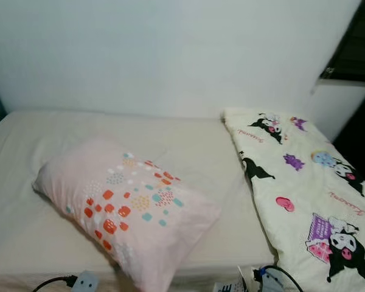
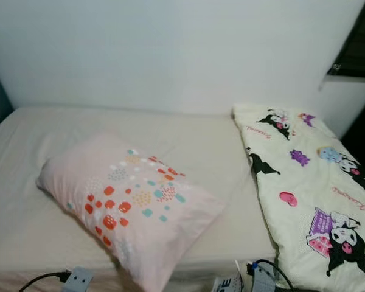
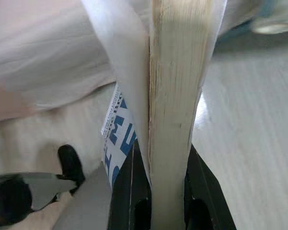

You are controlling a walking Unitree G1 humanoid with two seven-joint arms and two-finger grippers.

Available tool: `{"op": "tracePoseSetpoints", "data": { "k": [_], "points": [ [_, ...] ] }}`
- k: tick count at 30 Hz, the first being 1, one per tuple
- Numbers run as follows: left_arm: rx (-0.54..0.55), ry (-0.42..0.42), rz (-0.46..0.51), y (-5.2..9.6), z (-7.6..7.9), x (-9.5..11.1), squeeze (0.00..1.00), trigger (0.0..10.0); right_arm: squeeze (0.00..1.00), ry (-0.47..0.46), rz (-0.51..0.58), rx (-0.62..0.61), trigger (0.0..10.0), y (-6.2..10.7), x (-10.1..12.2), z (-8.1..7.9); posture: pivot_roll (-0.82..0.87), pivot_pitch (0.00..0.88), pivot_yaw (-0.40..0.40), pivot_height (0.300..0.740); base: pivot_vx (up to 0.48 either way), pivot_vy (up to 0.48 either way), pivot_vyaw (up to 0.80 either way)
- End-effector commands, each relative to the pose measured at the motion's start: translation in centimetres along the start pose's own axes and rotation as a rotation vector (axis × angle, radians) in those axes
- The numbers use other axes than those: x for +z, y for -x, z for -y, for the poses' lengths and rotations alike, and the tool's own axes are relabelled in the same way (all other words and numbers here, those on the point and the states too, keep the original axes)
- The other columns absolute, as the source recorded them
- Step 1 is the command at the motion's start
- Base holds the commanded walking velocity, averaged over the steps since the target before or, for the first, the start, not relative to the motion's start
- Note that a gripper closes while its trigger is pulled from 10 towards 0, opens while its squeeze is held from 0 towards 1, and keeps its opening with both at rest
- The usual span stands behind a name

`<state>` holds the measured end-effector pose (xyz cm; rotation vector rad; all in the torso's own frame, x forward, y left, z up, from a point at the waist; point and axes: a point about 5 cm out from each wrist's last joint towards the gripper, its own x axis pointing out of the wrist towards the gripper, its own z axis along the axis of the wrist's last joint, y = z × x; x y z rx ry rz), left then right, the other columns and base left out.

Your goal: Clean up the room

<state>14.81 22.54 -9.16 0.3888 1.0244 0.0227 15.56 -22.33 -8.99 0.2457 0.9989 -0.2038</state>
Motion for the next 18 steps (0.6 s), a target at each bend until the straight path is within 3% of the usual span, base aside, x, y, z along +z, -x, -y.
{"op": "tracePoseSetpoints", "data": {
  "k": [1,5,9,10,11,12,14,16,18],
  "points": [
    [0.016,0.02,0.031,-0.1,-0.3,0.8,0.0,10.0,0.0,0.004,0.039,-0.025,10.0,0.1,0.8,0.9,0.03,0.0,-0.077,0.74,0.0,0.0,0.0],
    [0.035,0.048,0.078,-0.3,-0.9,2.2,0.0,10.0,0.0,-0.06,0.212,0.014,10.0,0.0,5.2,0.7,0.02,0.0,-0.074,0.74,0.0,0.0,0.0],
    [0.066,0.101,0.168,-0.6,-2.0,4.9,0.0,10.0,0.0,-0.11,0.513,0.204,10.0,1.0,14.3,-1.7,0.02,0.0,-0.071,0.74,0.0,0.0,0.0],
    [0.066,0.101,0.168,-0.6,-2.0,4.9,0.0,10.0,0.0,-0.11,0.513,0.204,10.0,1.0,14.3,-1.7,0.02,0.0,-0.071,0.74,0.0,0.0,0.0],
    [0.07,0.127,0.195,-0.6,-2.3,5.7,0.0,10.0,0.0,-0.11,0.582,0.242,10.0,1.6,16.4,-2.2,0.02,0.0,-0.071,0.74,0.0,0.0,0.0],
    [0.07,0.127,0.195,-0.6,-2.3,5.7,0.0,10.0,0.0,-0.11,0.582,0.242,10.0,1.6,16.4,-2.2,0.02,0.0,-0.071,0.74,0.0,0.0,0.0],
    [0.065,0.173,0.245,-0.6,-2.8,7.3,0.0,10.0,0.0,-0.106,0.686,0.307,10.0,2.7,19.7,-3.2,0.02,0.0,-0.072,0.74,0.0,0.0,0.0],
    [0.057,0.187,0.262,-0.6,-2.9,7.8,0.0,10.0,0.0,-0.099,0.712,0.327,10.0,3.0,20.5,-3.6,0.02,0.0,-0.072,0.74,0.0,0.0,0.0],
    [0.082,0.207,0.332,-0.5,-3.7,9.5,0.0,10.0,0.0,-0.077,0.767,0.393,10.0,3.7,21.9,-5.0,0.02,0.0,-0.074,0.74,0.0,0.0,0.0]
  ]
}}
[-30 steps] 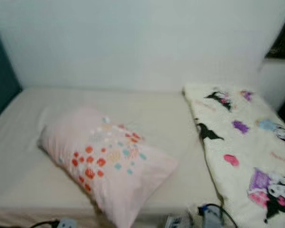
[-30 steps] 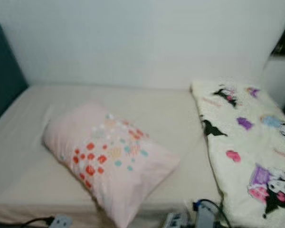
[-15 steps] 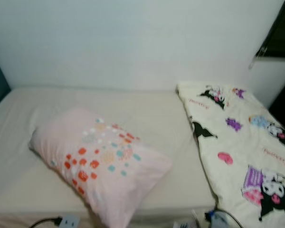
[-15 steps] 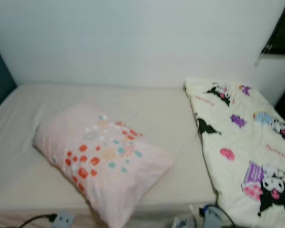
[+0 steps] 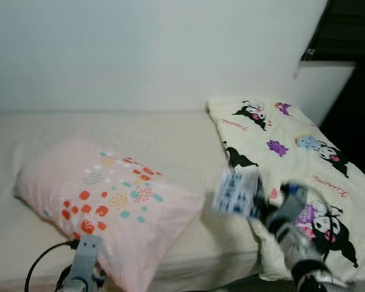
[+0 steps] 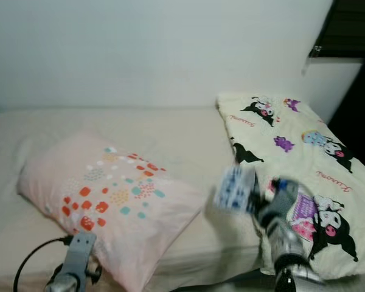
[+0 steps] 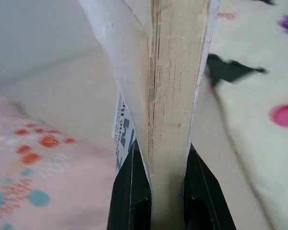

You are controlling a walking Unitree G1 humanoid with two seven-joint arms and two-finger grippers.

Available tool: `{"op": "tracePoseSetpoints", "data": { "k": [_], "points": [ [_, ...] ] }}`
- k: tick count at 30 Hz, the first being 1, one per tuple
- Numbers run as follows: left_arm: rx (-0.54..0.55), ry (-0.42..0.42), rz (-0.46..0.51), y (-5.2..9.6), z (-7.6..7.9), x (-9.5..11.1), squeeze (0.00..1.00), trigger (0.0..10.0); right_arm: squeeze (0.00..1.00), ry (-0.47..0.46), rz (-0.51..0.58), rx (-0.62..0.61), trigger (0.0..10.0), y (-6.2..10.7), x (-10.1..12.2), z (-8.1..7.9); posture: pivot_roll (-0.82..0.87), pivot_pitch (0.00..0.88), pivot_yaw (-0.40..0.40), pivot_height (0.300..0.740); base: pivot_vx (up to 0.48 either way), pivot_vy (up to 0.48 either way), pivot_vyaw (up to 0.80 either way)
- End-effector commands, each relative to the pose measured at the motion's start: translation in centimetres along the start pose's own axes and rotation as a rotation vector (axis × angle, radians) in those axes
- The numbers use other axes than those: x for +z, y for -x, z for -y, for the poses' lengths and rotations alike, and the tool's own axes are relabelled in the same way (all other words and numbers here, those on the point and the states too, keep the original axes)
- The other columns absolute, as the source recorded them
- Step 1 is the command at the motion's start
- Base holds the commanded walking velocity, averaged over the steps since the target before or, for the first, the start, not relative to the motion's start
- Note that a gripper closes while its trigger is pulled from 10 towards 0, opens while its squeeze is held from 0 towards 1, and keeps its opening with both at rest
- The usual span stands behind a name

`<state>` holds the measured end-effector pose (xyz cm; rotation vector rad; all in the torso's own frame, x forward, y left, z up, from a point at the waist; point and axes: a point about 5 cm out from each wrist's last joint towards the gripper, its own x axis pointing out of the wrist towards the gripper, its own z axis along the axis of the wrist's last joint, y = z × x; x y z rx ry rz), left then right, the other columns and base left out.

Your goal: Clean up the room

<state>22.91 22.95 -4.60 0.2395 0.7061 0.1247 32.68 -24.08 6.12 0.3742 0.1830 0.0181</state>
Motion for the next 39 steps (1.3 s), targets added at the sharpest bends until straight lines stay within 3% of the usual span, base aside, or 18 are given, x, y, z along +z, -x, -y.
{"op": "tracePoseSetpoints", "data": {
  "k": [1,6,17,21,26,35,38,39],
  "points": [
    [0.027,0.02,0.059,-0.3,-0.6,1.5,0.0,10.0,0.0,-0.014,0.023,0.038,10.0,-0.2,0.1,-0.6,0.02,0.0,-0.074,0.74,0.0,0.0,0.0],
    [0.16,0.121,0.191,-0.8,-3.5,5.2,0.0,10.0,0.0,-0.022,0.059,0.118,10.0,-0.8,0.4,-2.4,0.04,0.0,-0.078,0.74,0.114,0.0,0.0],
    [0.192,0.242,0.286,-1.0,-4.7,8.3,0.0,10.0,0.0,-0.041,0.031,0.13,10.0,-0.5,-0.3,-2.2,0.03,0.0,-0.072,0.74,0.302,0.0,0.0],
    [0.193,0.268,0.279,-1.1,-4.6,8.3,0.0,10.0,0.0,-0.04,0.017,0.119,10.0,-0.4,-0.5,-1.9,0.03,0.0,-0.072,0.74,0.311,0.0,0.0],
    [0.236,0.39,0.215,-1.1,-5.1,7.0,0.0,10.0,0.0,-0.044,-0.031,0.082,10.0,0.1,-1.5,-1.1,0.03,0.0,-0.068,0.74,0.062,0.0,0.0],
    [0.265,0.41,0.184,-0.9,-5.8,5.9,0.0,10.0,0.0,-0.043,-0.05,0.076,10.0,0.3,-2.0,-1.1,0.04,0.0,-0.067,0.74,0.0,0.0,0.0],
    [0.216,0.527,0.142,-1.0,-5.5,5.0,0.0,10.0,0.0,-0.037,-0.057,0.075,10.0,0.3,-2.1,-1.0,0.04,0.0,-0.065,0.74,0.0,0.0,0.0],
    [0.216,0.527,0.142,-1.0,-5.5,5.0,0.0,10.0,0.0,-0.037,-0.057,0.075,10.0,0.3,-2.1,-1.0,0.04,0.0,-0.065,0.74,0.0,0.0,0.0]
  ]
}}
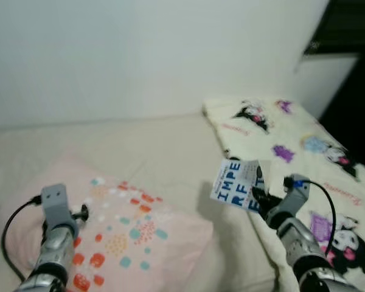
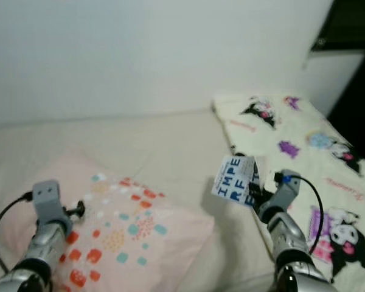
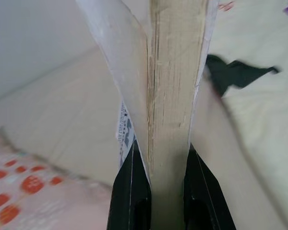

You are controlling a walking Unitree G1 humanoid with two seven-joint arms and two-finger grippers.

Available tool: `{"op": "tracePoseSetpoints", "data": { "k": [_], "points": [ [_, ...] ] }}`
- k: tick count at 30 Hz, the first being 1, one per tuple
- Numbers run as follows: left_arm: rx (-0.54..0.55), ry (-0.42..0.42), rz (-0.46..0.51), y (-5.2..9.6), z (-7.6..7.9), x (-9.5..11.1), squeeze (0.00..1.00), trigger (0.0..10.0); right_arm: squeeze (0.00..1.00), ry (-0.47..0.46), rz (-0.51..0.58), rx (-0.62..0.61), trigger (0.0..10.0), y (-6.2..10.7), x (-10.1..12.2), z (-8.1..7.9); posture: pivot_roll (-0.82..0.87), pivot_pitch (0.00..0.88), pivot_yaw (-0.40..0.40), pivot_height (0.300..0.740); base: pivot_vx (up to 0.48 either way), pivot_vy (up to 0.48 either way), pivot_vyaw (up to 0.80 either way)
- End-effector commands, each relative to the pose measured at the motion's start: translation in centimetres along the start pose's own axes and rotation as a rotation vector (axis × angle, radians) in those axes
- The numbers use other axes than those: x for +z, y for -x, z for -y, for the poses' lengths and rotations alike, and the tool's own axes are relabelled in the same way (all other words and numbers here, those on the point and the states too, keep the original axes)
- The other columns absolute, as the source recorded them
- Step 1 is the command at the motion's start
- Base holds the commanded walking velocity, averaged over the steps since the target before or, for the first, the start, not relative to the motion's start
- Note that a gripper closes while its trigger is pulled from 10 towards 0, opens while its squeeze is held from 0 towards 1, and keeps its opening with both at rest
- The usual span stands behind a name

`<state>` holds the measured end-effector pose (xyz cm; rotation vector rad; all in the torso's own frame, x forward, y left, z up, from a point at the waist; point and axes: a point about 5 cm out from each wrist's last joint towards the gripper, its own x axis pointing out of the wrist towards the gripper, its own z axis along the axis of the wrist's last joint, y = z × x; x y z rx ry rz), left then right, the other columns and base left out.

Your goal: Clean up the room

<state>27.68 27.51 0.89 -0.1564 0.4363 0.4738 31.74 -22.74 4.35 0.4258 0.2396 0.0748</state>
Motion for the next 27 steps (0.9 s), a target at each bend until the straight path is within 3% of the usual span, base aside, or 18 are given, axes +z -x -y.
{"op": "tracePoseSetpoints", "data": {
  "k": [1,6,8,12,19,21,24,27],
  "points": [
    [-0.018,0.082,-0.088,0.4,-0.3,-1.9,0.0,10.0,0.0,0.012,0.005,0.021,10.0,-0.2,0.2,-0.4,0.04,0.0,-0.064,0.74,0.0,0.0,0.0],
    [-0.018,0.156,-0.143,0.8,-0.5,-3.1,0.0,10.0,0.0,0.012,-0.002,0.006,10.0,-0.2,0.1,-0.3,0.03,0.0,-0.059,0.74,0.0,0.0,0.0],
    [0.026,0.199,-0.181,1.2,-1.3,-4.1,0.0,10.0,0.0,0.007,-0.018,-0.031,10.0,-0.1,0.0,0.1,0.03,0.0,-0.058,0.74,0.0,0.0,0.0],
    [0.03,0.214,-0.206,1.4,-1.4,-4.7,0.0,10.0,0.0,0.006,-0.044,-0.069,10.0,0.0,-0.2,0.5,0.03,0.0,-0.058,0.74,0.0,0.0,0.0],
    [-0.037,0.284,-0.252,1.8,-0.2,-5.6,0.0,10.0,0.0,-0.007,-0.058,-0.081,10.0,0.0,-0.2,0.6,0.03,0.0,-0.056,0.72,0.0,0.0,0.0],
    [-0.077,0.361,-0.26,1.8,0.7,-5.8,0.0,10.0,0.0,-0.008,-0.053,-0.071,10.0,-0.2,0.0,0.5,0.02,0.0,-0.056,0.71,0.0,0.0,0.0],
    [-0.126,0.433,-0.231,1.7,1.9,-5.4,0.0,10.0,0.0,0.005,-0.055,-0.047,10.0,-0.3,0.3,0.2,0.02,0.0,-0.06,0.695,0.0,0.0,0.0],
    [-0.115,0.453,-0.206,1.5,1.9,-4.8,0.0,10.0,0.0,0.005,-0.056,-0.036,10.0,-0.4,0.3,0.1,0.01,0.0,-0.06,0.685,0.0,0.0,0.0]
  ]
}}
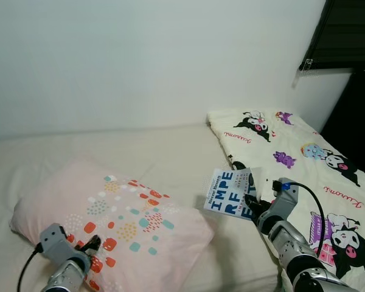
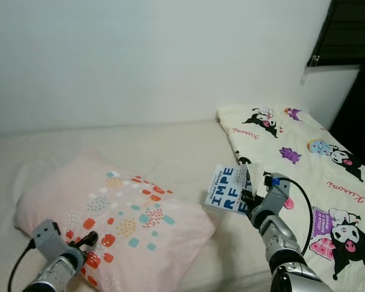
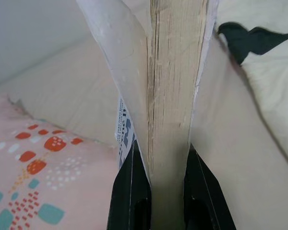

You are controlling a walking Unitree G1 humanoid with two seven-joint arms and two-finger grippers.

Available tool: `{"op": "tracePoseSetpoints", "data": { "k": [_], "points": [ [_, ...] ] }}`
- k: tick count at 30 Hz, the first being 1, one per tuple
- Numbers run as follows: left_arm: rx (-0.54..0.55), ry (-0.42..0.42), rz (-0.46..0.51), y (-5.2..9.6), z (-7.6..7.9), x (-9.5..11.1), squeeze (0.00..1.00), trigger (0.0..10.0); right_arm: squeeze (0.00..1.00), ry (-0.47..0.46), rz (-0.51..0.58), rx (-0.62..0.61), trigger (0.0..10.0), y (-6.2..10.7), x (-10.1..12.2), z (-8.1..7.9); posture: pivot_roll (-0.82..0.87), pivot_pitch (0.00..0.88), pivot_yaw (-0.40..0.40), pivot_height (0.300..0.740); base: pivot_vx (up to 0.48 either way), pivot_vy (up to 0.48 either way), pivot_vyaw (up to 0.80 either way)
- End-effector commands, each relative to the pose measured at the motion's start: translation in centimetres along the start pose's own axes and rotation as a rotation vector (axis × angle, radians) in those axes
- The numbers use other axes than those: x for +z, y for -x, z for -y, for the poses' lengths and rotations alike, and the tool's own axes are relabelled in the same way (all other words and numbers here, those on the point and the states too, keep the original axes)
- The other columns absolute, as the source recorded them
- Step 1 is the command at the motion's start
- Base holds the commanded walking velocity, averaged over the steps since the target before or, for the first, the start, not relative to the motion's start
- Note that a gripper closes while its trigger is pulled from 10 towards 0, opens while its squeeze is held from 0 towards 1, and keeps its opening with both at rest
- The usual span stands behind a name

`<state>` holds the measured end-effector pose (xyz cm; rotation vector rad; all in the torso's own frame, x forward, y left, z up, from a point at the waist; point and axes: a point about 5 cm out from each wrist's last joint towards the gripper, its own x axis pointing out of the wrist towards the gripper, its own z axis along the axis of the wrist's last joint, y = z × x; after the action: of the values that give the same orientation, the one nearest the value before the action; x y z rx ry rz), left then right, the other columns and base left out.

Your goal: Clean up the room

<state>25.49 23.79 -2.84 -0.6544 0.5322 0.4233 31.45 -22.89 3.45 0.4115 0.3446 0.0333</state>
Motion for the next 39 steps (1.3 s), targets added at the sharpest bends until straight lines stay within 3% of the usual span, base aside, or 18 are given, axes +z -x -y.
{"op": "tracePoseSetpoints", "data": {
  "k": [1,6,15,18,21,27,29,32,33,35,39],
  "points": [
    [0.015,0.018,0.026,0.0,-0.1,0.5,0.0,10.0,0.0,0.0,0.038,0.03,10.0,-0.4,1.2,-0.5,0.01,0.0,-0.059,0.68,0.0,0.0,0.0],
    [0.06,0.097,0.074,0.1,-1.4,1.8,0.0,10.0,0.0,0.0,0.037,0.037,10.0,-0.3,1.3,-0.4,0.0,0.0,-0.056,0.66,0.0,0.0,0.0],
    [0.089,0.059,0.092,0.6,-3.3,2.3,0.0,10.0,0.0,0.022,0.035,0.036,10.0,-0.1,1.5,0.0,-0.01,0.0,-0.059,0.635,0.0,0.0,0.0],
    [0.084,0.07,0.089,0.6,-3.3,2.2,0.0,10.0,0.0,0.022,0.036,0.038,10.0,-0.1,1.6,0.0,-0.01,0.0,-0.059,0.63,0.0,0.0,0.0],
    [0.011,0.105,0.05,0.6,-2.4,0.5,0.0,10.0,0.0,0.024,0.047,0.053,10.0,-0.1,1.9,-0.1,-0.02,0.026,-0.062,0.61,0.0,0.0,0.0],
    [-0.07,0.165,0.027,0.7,-1.6,-0.6,0.0,10.0,0.0,0.023,0.053,0.066,10.0,0.0,1.9,-0.2,-0.03,0.059,-0.063,0.595,0.0,0.0,0.0],
    [-0.097,0.2,0.02,0.7,-1.4,-0.9,0.0,10.0,0.0,0.023,0.054,0.07,10.0,0.1,1.9,-0.2,-0.04,0.066,-0.062,0.59,0.0,0.0,0.0],
    [-0.282,0.417,0.003,0.9,-0.3,-1.3,0.0,10.0,0.0,0.012,0.072,0.076,10.0,0.6,1.8,0.2,-0.06,0.1,-0.059,0.585,0.0,0.0,0.0],
    [-0.282,0.417,0.003,0.9,-0.3,-1.3,0.0,10.0,0.0,0.012,0.072,0.076,10.0,0.6,1.8,0.2,-0.06,0.1,-0.059,0.585,0.0,0.0,0.0],
    [-0.388,0.532,0.031,1.0,0.3,-0.7,0.0,10.0,0.0,0.008,0.077,0.071,10.0,0.9,1.8,0.5,-0.06,0.114,-0.054,0.585,0.0,0.0,0.0],
    [-0.44,0.576,0.052,0.9,0.7,-0.2,0.0,10.0,0.0,0.008,0.076,0.069,10.0,1.0,1.7,0.6,-0.06,0.117,-0.054,0.585,0.0,0.0,0.0]
  ]
}}
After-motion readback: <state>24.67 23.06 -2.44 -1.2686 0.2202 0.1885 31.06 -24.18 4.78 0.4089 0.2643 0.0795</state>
